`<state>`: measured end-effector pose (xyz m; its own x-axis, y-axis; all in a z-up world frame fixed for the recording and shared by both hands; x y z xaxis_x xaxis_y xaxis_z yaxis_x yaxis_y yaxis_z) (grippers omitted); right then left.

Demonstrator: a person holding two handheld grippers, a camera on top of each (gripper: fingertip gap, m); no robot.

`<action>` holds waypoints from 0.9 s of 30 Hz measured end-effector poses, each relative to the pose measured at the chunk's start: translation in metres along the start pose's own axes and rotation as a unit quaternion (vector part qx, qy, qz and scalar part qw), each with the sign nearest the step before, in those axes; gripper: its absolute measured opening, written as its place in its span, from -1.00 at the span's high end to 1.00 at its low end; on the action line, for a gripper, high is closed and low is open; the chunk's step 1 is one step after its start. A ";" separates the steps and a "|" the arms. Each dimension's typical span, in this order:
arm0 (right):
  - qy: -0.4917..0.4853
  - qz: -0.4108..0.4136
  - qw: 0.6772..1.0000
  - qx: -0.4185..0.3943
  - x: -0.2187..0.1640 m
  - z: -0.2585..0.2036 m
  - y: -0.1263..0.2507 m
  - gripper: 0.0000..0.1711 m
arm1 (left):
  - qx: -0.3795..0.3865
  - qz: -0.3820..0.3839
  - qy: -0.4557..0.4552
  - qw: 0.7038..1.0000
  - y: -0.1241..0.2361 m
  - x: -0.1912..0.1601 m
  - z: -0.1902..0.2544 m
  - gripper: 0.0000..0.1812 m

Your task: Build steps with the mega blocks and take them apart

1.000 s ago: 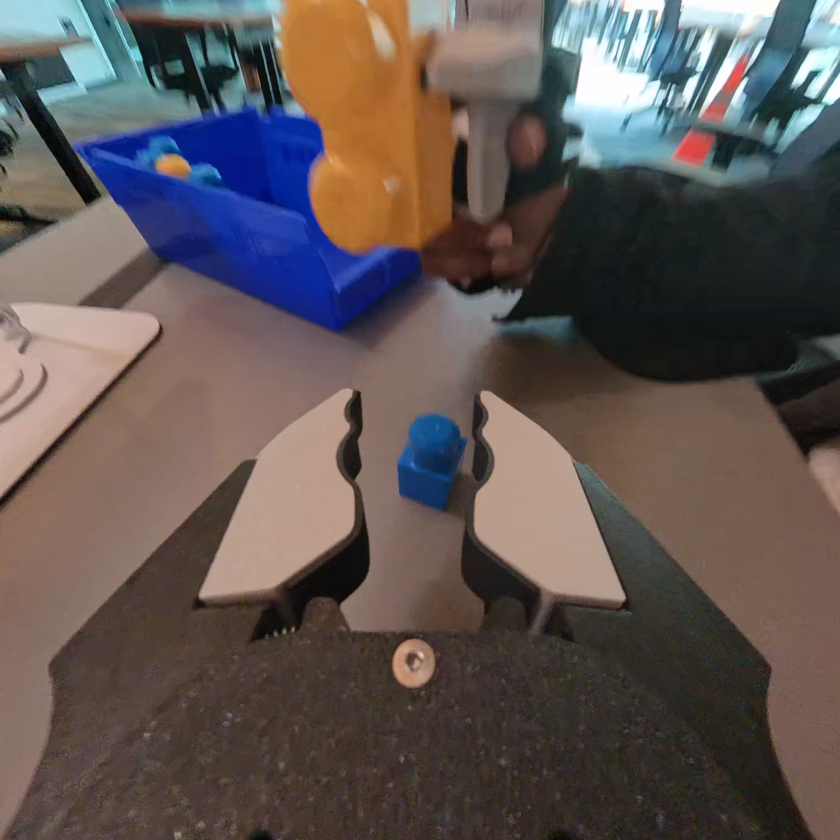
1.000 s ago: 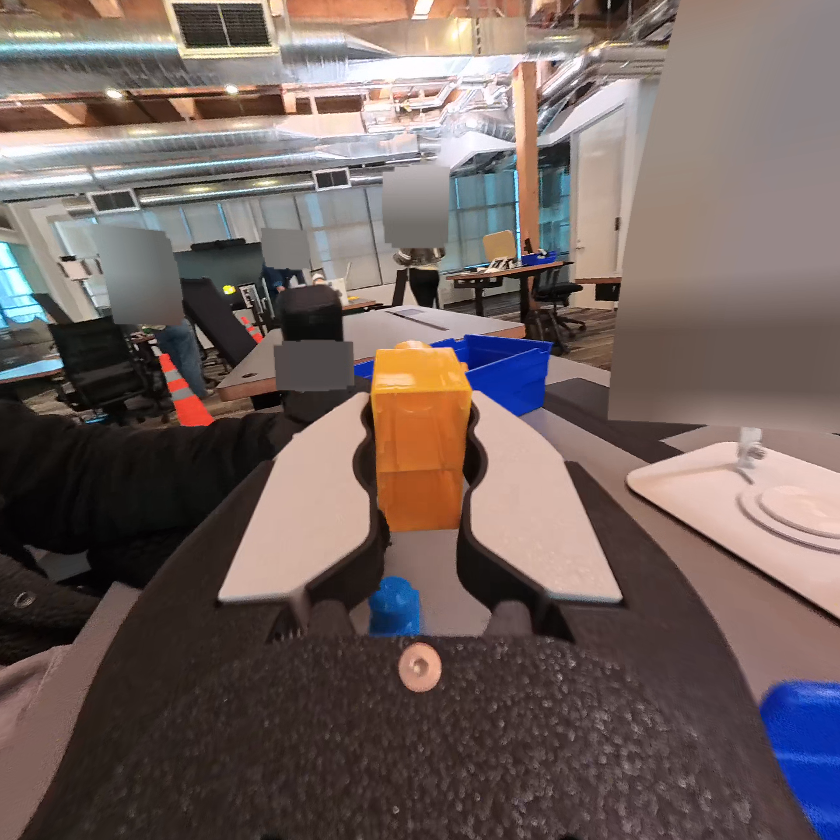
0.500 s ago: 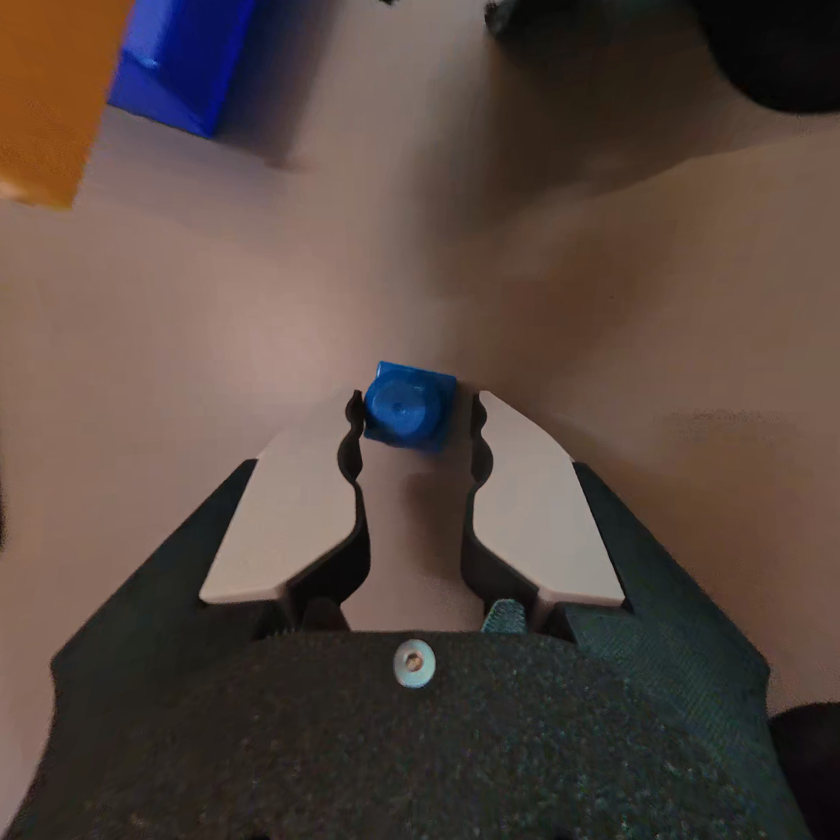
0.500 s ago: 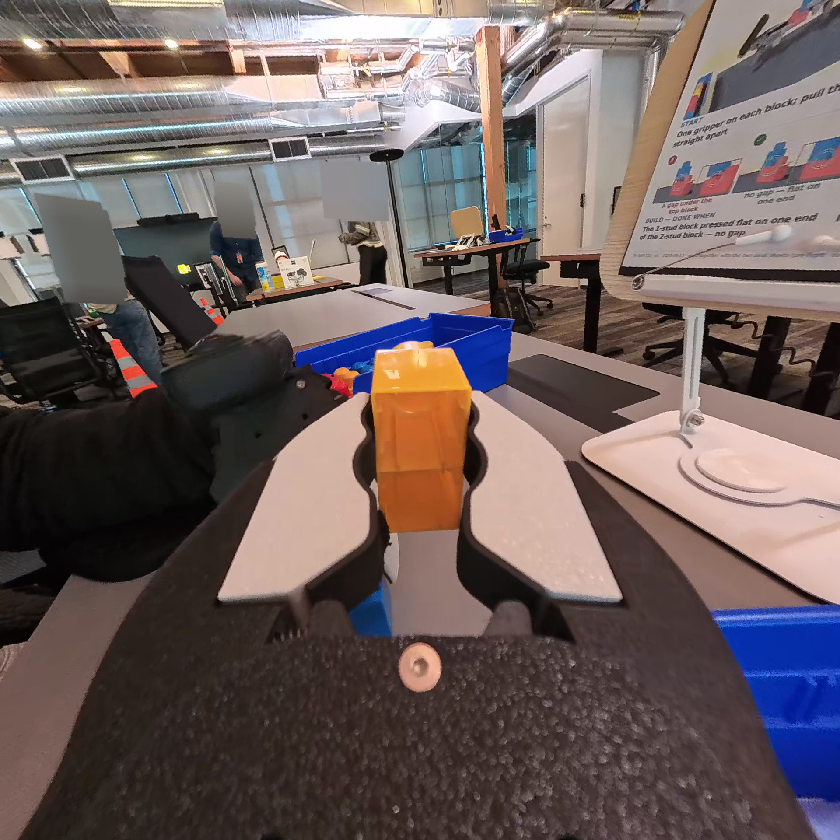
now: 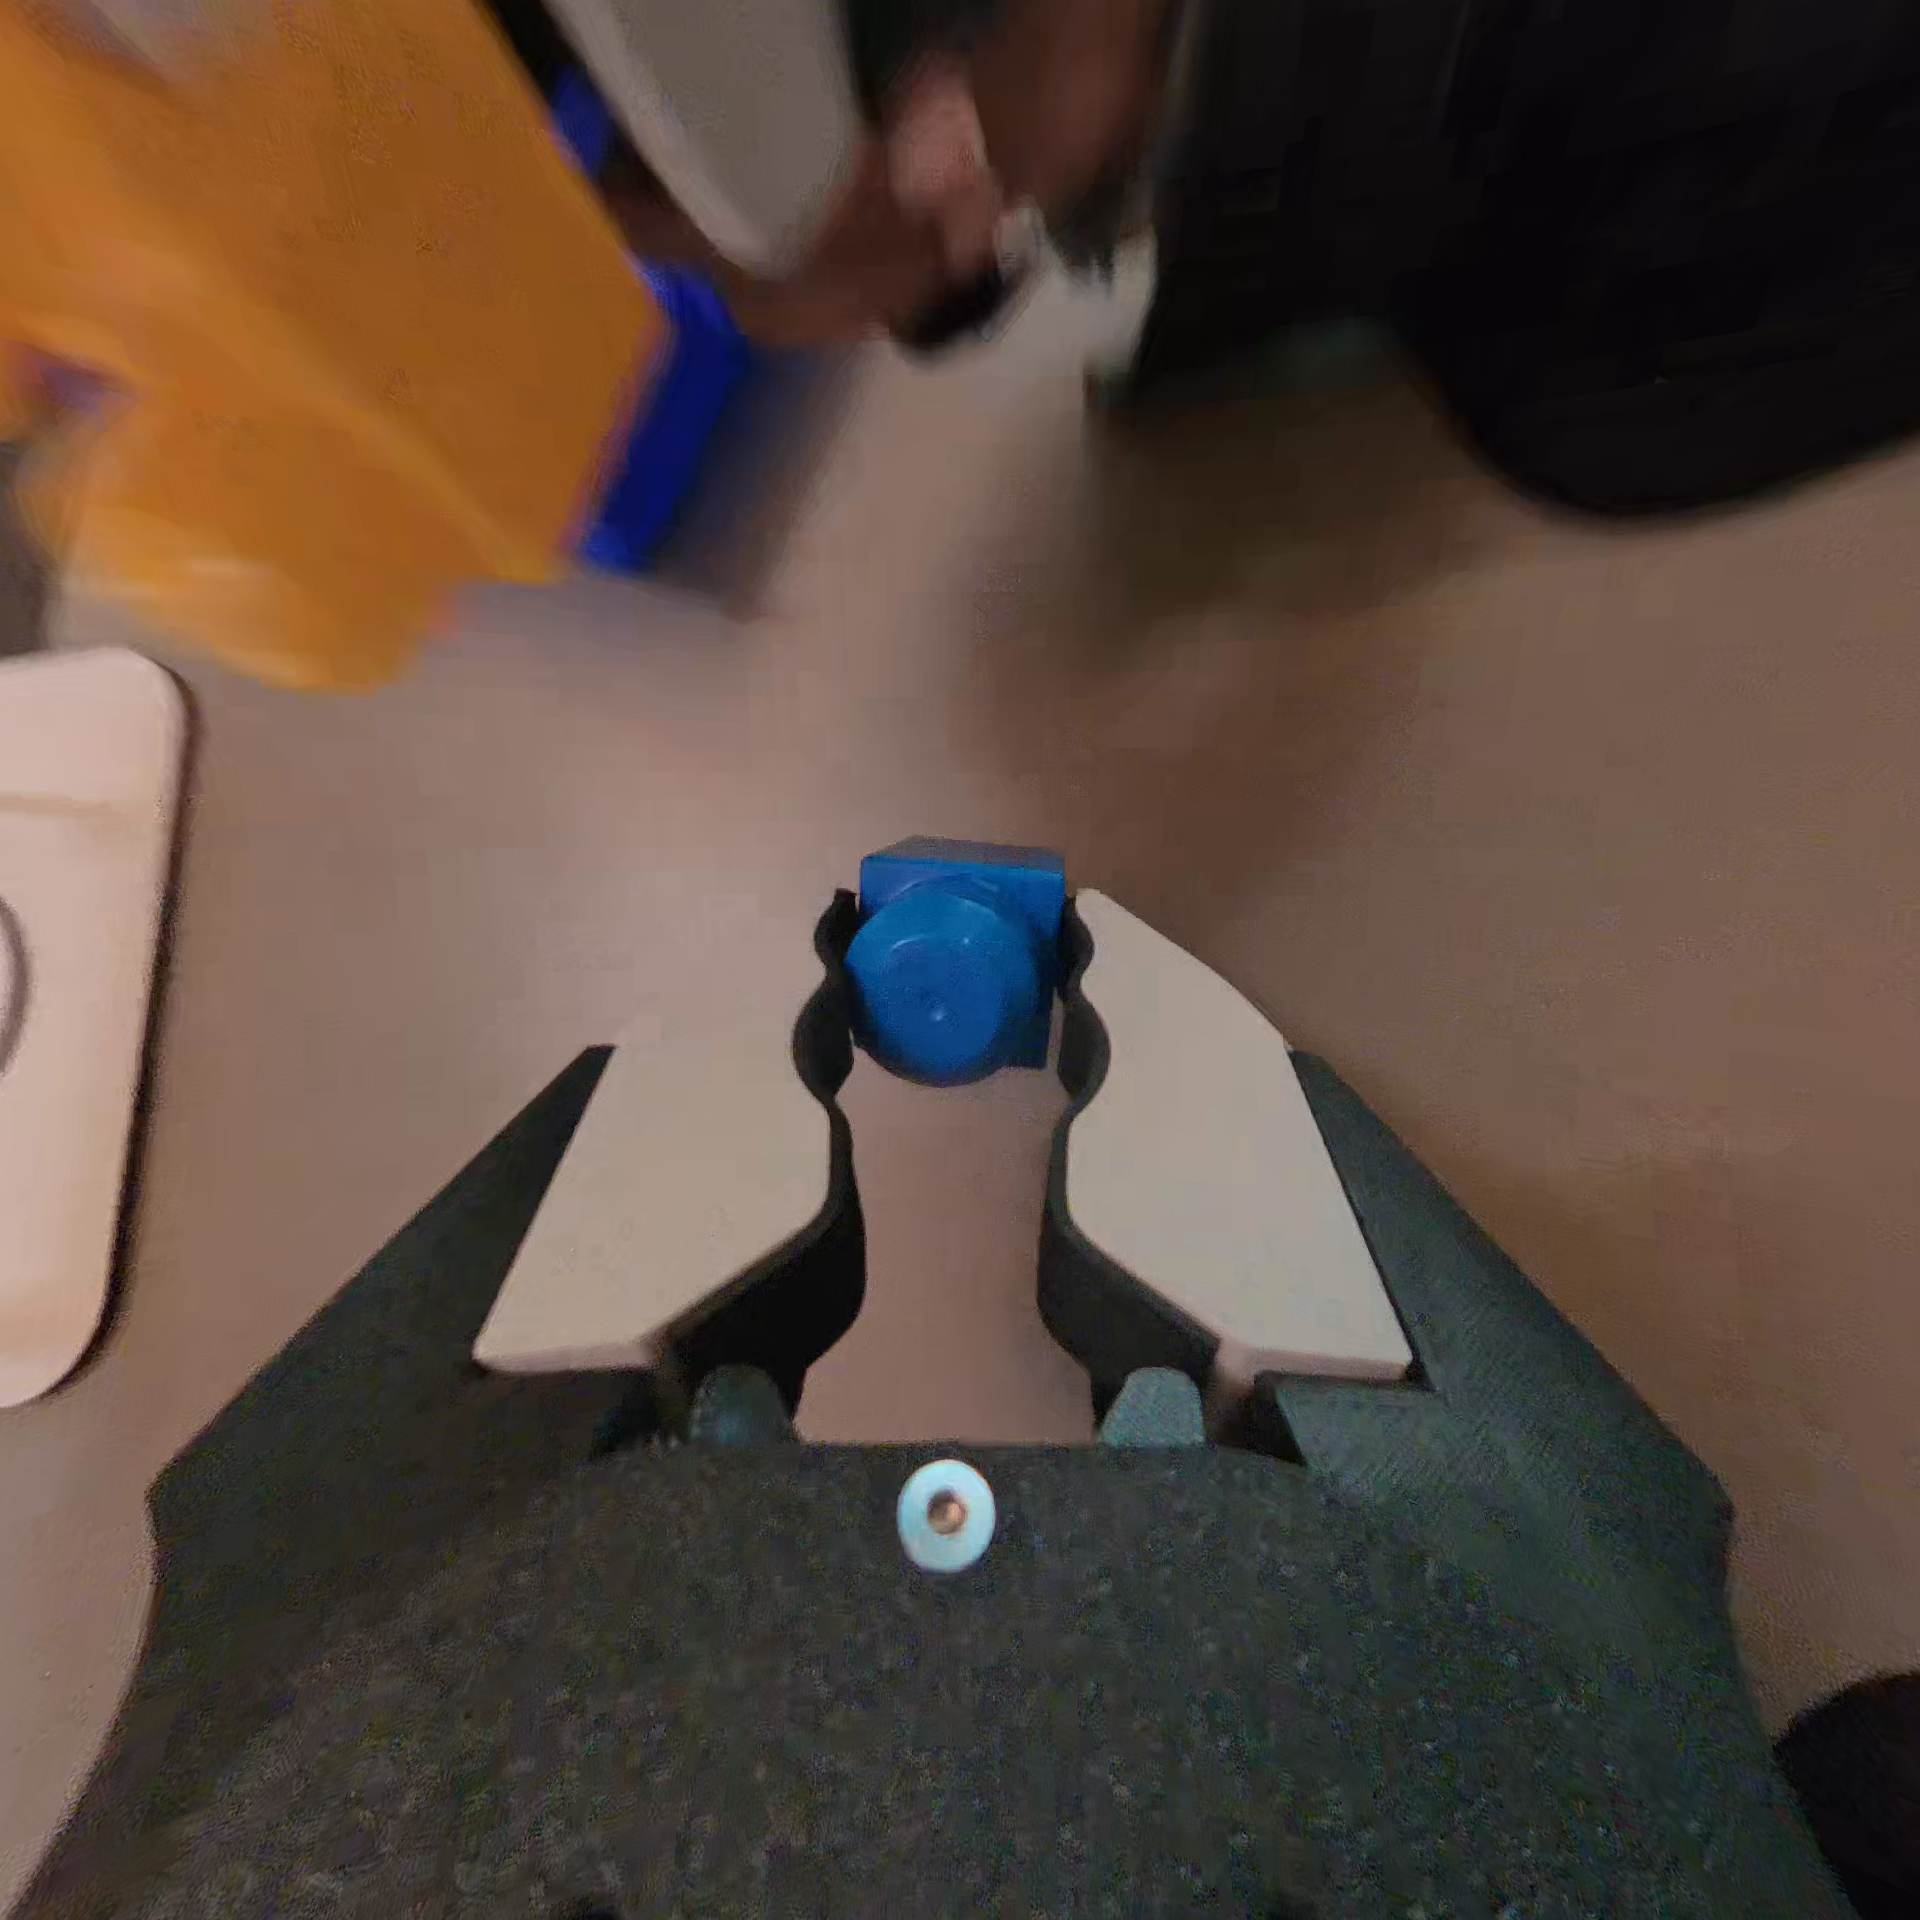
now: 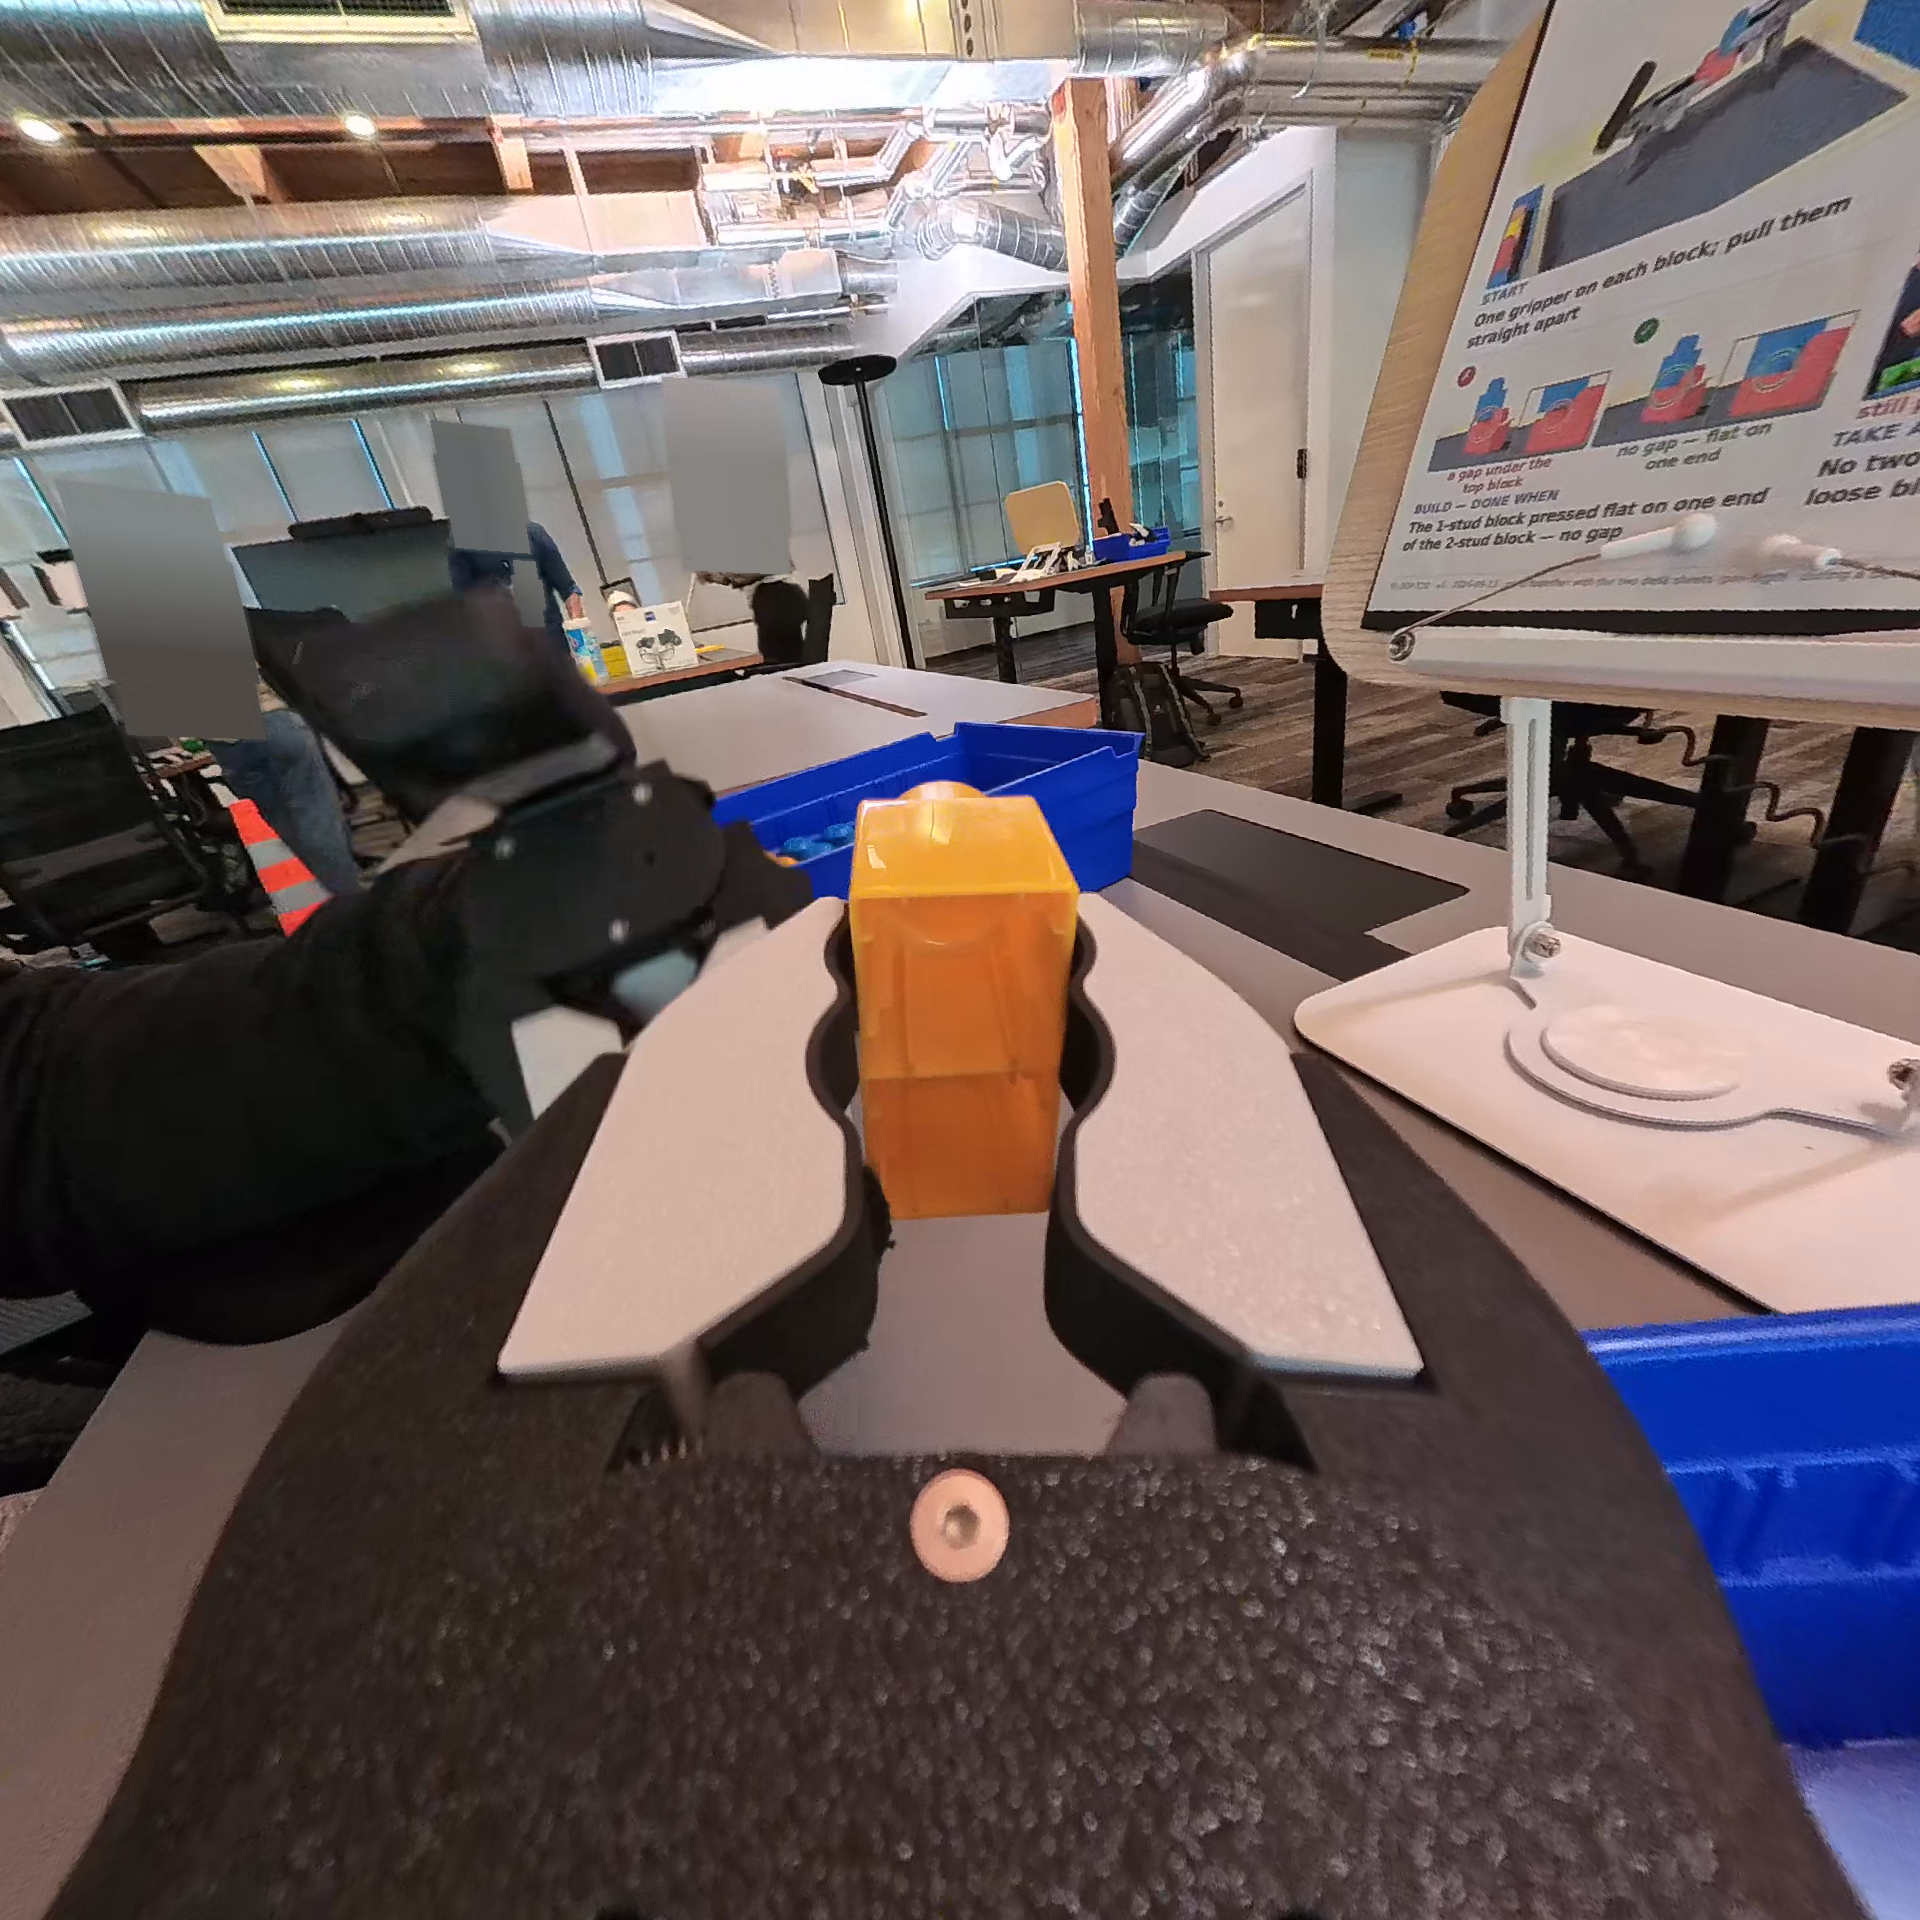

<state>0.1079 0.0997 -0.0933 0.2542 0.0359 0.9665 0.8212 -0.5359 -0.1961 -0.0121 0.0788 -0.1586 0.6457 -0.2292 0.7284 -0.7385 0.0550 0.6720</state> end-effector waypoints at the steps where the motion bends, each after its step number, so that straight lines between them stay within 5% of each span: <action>1: -0.001 0.002 1.000 0.001 0.000 0.000 0.000 0.58 | 0.009 0.063 0.017 0.998 0.013 0.008 -0.006 0.59; 6: -0.002 0.007 1.000 0.013 0.000 -0.005 -0.001 0.59 | 0.039 0.340 0.105 0.934 0.082 0.021 -0.031 0.60; 10: -0.002 0.005 1.000 0.028 -0.002 -0.011 -0.005 0.58 | 0.035 0.475 0.153 0.866 0.113 0.012 -0.042 0.60; 15: 0.003 -0.010 0.999 0.050 -0.008 -0.021 -0.012 0.58 | 0.018 0.522 0.176 0.834 0.112 0.008 -0.045 0.60; 27: 0.000 -0.027 0.996 0.082 -0.017 -0.036 -0.022 0.58 | 0.002 0.505 0.175 0.845 0.090 0.012 -0.039 0.59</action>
<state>0.0675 0.0808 -0.0994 0.2065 0.0604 0.9766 0.9066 -0.3874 -0.1677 -0.0637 0.1188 -0.0844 -0.2963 0.2338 0.9260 -0.9479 0.0471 -0.3152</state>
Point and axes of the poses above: each gripper's, where its closed fingertips meet, y back along the fingers, x out of its top, z = x × y across the jaws, the point moved 5 cm from there along y, back along the fingers, and after that the axes turned 4 degrees about z, right-handed, at the moved point
